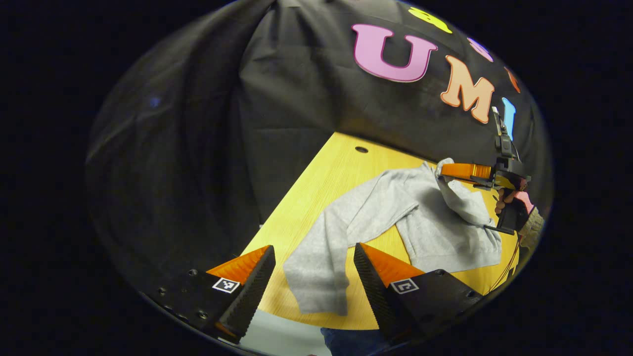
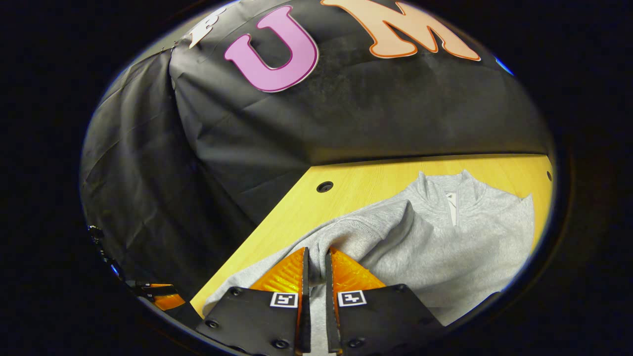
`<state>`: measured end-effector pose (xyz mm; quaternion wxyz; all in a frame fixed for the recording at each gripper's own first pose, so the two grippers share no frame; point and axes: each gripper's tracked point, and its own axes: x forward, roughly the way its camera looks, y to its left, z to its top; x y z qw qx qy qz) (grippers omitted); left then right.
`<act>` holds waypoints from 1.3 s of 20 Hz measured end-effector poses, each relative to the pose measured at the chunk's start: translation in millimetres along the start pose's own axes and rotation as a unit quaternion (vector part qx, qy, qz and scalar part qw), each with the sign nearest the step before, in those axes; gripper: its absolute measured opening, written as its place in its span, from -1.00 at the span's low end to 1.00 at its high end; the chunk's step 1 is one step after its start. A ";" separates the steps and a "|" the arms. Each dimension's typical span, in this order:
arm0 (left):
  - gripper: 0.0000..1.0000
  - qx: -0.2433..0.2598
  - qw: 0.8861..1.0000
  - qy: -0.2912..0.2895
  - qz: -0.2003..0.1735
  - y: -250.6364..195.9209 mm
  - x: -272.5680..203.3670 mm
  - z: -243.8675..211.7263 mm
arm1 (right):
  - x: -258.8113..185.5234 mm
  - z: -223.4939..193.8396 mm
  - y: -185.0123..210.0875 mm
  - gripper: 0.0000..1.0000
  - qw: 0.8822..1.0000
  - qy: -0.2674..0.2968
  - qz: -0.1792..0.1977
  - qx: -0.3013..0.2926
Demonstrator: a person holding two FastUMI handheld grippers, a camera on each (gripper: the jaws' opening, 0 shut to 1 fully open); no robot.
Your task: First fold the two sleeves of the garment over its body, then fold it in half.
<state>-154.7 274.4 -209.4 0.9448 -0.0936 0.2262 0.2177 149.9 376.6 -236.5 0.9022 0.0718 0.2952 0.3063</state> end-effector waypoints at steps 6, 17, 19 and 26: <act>0.89 -0.039 0.998 0.042 -0.005 -8.1 2.4 -34.7 | -3.1 -17.8 14.2 1.00 0.999 0.019 0.016 -0.024; 0.85 -0.022 0.996 0.089 0.016 -13.6 30.1 -74.4 | -45.4 4.5 3.8 0.97 0.999 -0.005 -0.001 -0.052; 0.78 -0.011 0.996 0.087 0.022 -11.3 31.2 -77.8 | -56.4 9.7 -2.2 0.97 0.999 -0.011 -0.009 -0.051; -0.06 0.023 0.994 0.081 0.069 9.5 33.2 -77.4 | -97.6 20.1 -19.1 0.97 0.998 -0.024 -0.024 -0.058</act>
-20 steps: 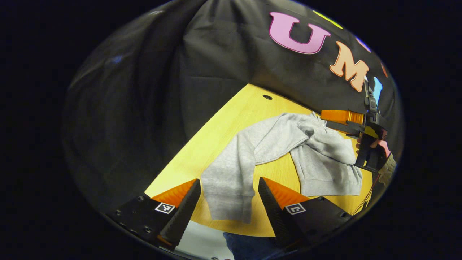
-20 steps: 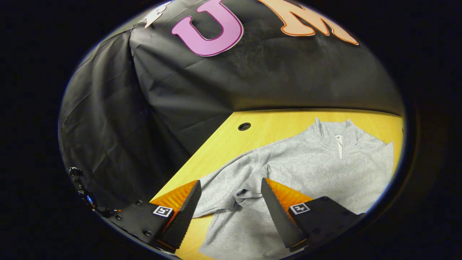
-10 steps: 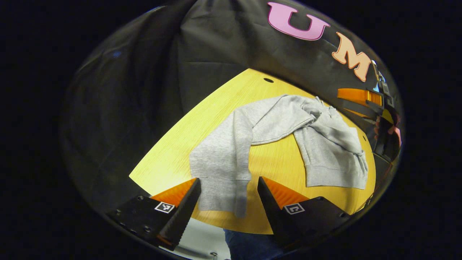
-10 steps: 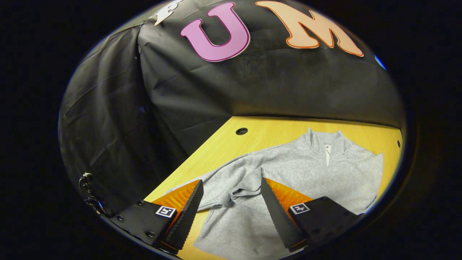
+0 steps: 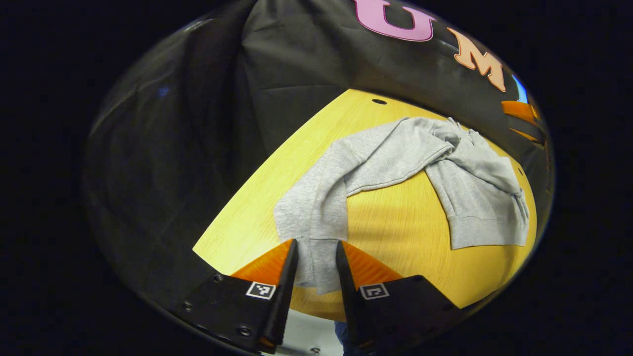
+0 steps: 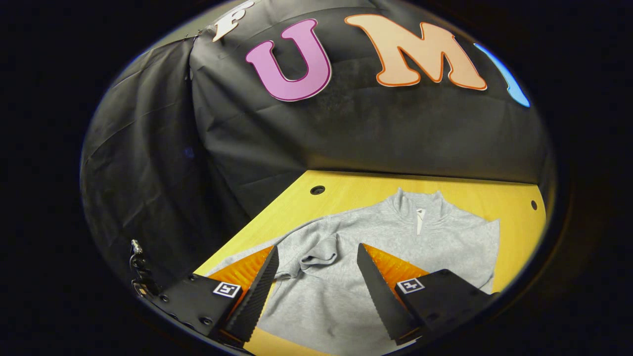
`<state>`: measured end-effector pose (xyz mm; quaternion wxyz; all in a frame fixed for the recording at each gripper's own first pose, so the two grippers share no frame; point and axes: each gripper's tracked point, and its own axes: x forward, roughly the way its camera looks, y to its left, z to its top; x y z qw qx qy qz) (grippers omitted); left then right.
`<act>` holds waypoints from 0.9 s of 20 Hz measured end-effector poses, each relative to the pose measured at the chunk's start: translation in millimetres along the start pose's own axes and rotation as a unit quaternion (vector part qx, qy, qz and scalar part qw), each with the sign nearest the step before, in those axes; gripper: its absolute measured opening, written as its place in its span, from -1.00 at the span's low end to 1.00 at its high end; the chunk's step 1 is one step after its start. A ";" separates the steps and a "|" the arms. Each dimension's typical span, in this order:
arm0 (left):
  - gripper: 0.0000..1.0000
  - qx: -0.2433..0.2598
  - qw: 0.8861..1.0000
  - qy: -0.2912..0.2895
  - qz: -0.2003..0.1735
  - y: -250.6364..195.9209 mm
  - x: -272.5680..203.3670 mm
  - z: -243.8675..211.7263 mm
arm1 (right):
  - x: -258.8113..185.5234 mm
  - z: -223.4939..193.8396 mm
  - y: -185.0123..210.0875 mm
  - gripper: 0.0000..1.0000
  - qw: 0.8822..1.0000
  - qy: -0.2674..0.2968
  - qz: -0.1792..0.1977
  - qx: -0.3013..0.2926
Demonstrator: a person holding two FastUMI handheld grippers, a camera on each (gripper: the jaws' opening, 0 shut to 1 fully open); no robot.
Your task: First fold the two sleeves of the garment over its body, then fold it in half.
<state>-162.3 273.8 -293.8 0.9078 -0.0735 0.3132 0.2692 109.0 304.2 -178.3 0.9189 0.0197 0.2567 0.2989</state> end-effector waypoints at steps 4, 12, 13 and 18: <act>-0.67 -0.004 1.000 0.007 -0.006 -6.8 5.1 2.3 | -17.8 -8.3 -5.5 0.97 1.000 0.011 -0.005 -0.004; -1.00 -0.091 0.995 0.030 -0.035 -12.8 1.9 6.3 | -52.9 -13.0 -25.6 0.95 1.000 0.007 -0.020 0.007; -1.00 -0.102 0.993 0.032 -0.043 -17.1 0.0 8.5 | -58.1 -13.5 -29.8 0.95 1.000 0.006 -0.024 0.007; -1.00 -0.118 0.989 0.011 -0.085 -50.2 -18.0 38.1 | -86.1 -8.5 -56.7 0.96 0.999 -0.009 -0.046 0.003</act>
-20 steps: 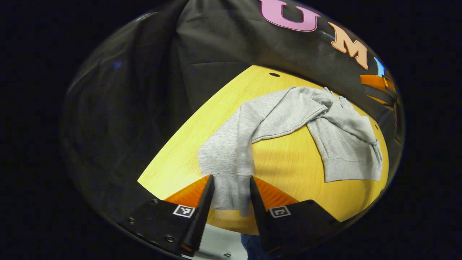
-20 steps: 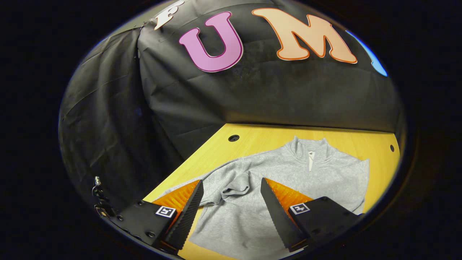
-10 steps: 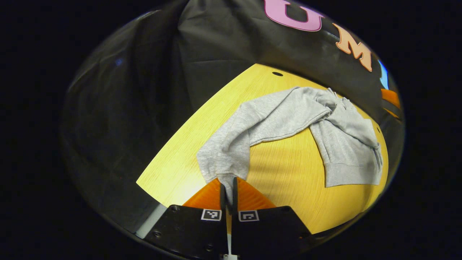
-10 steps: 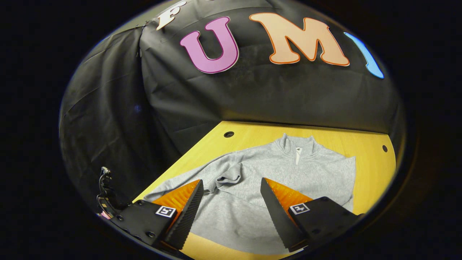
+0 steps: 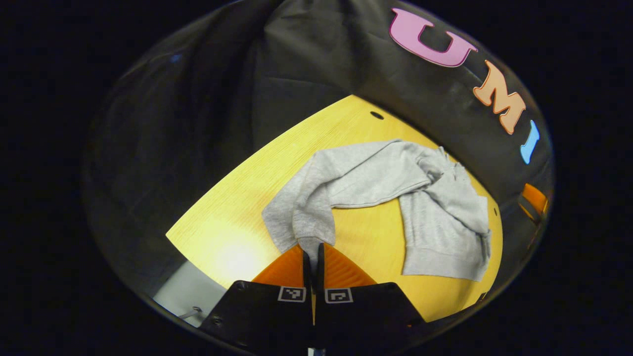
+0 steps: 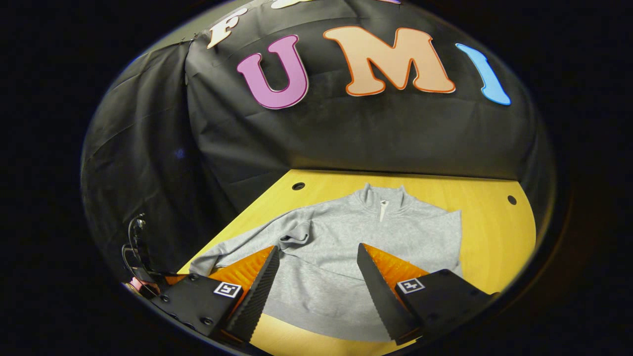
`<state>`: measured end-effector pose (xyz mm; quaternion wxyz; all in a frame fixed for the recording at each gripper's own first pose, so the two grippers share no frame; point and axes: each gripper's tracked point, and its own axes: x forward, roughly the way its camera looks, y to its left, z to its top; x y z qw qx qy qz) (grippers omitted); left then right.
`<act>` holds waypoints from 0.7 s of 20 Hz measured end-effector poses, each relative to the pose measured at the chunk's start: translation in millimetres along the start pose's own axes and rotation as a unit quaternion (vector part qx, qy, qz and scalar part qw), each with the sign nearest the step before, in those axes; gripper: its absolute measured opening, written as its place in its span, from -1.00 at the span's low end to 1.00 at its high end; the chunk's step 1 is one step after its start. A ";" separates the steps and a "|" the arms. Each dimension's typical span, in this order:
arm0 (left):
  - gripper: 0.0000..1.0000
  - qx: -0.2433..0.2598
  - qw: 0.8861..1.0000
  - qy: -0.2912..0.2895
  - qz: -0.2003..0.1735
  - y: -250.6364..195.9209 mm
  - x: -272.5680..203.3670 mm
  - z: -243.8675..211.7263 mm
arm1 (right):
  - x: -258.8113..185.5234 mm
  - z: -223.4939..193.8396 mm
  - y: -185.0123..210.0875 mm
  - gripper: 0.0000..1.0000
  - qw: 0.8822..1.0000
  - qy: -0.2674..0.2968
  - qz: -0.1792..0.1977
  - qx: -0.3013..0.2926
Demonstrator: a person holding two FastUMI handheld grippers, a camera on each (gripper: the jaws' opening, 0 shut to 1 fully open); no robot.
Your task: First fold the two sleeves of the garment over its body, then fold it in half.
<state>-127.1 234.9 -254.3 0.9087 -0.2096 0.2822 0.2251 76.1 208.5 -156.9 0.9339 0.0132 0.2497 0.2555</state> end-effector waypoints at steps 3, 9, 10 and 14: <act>-1.00 0.004 0.999 -0.021 -0.043 -45.4 -9.2 22.5 | -21.4 3.0 -23.5 0.96 1.000 -0.008 -0.011 0.004; -1.00 0.076 0.988 -0.053 -0.121 -135.2 -21.6 56.0 | -80.2 13.9 -83.1 0.95 0.998 -0.027 -0.057 -0.013; -1.00 0.089 0.985 -0.052 -0.135 -149.1 -24.6 57.0 | -90.7 17.7 -91.6 0.95 0.997 -0.032 -0.064 -0.014; -1.00 0.134 0.970 -0.057 -0.197 -210.3 -33.8 65.5 | -126.8 23.8 -122.1 0.95 0.995 -0.048 -0.090 -0.014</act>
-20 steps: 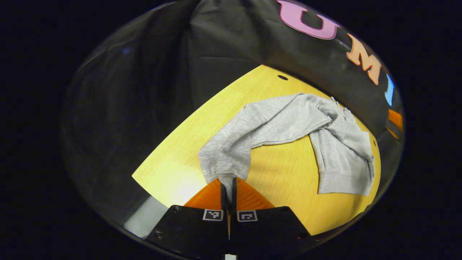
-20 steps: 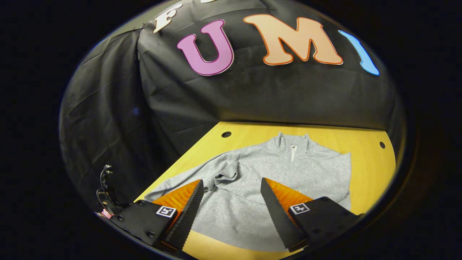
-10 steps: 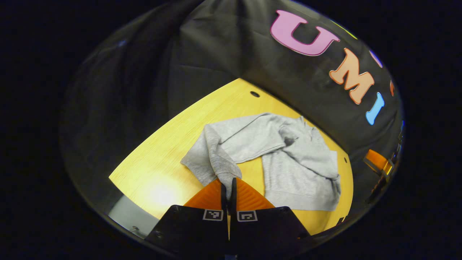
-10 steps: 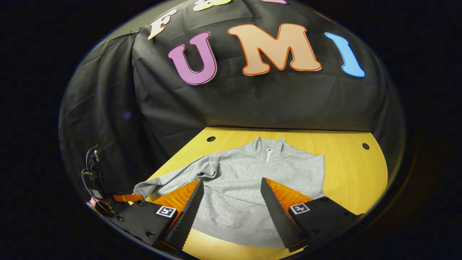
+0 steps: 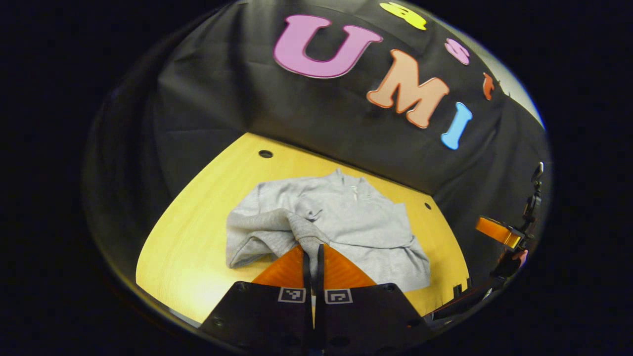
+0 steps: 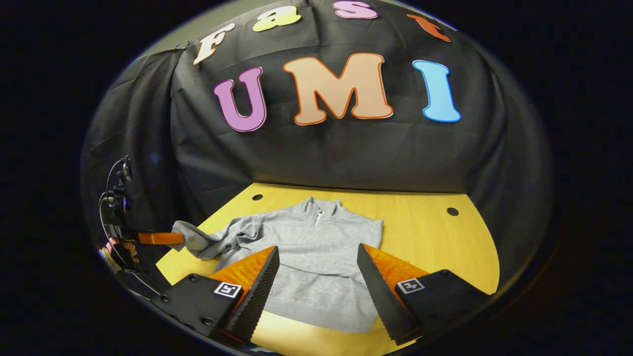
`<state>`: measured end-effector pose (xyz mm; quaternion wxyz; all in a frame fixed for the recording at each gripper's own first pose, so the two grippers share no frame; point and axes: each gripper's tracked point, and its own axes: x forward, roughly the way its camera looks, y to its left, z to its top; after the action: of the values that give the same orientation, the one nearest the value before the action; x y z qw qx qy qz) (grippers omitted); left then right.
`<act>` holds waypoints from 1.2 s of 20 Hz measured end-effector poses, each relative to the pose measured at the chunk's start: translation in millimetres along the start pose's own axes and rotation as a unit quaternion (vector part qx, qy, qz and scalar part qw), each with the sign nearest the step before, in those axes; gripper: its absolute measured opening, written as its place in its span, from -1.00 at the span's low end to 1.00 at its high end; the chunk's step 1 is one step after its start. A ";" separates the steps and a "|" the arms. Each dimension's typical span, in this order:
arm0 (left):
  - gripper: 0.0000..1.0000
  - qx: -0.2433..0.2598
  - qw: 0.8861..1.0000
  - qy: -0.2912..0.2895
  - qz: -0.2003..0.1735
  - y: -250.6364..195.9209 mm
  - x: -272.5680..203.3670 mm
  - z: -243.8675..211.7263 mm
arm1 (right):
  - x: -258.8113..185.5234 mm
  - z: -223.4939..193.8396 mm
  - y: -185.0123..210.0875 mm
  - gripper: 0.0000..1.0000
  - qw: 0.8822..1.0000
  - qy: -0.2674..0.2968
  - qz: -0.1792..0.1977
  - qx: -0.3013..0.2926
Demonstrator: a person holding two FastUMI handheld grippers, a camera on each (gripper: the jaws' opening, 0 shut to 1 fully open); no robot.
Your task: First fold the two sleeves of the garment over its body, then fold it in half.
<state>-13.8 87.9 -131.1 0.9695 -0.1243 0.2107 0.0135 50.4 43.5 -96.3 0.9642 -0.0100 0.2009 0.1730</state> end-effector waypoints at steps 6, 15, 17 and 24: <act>-1.00 0.064 0.993 0.004 -0.104 -101.8 43.6 23.0 | -33.4 8.2 -41.2 0.95 1.000 -0.006 -0.025 -0.005; -1.00 0.142 0.965 0.021 -0.219 -249.2 114.5 12.9 | -49.2 5.1 -80.0 0.95 0.998 -0.009 -0.055 0.011; -1.00 0.144 0.961 0.016 -0.235 -275.9 132.3 10.7 | -50.2 1.7 -84.4 0.87 0.998 -0.006 -0.061 0.010; -1.00 0.150 0.962 0.042 -0.222 -309.4 232.8 -24.4 | -40.7 -9.5 -94.8 0.87 0.997 0.001 -0.069 0.029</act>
<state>212.6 -224.0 -175.7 0.9460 -0.0212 0.2178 -0.2391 43.8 -60.0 -93.9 0.9735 0.0039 0.2059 0.0998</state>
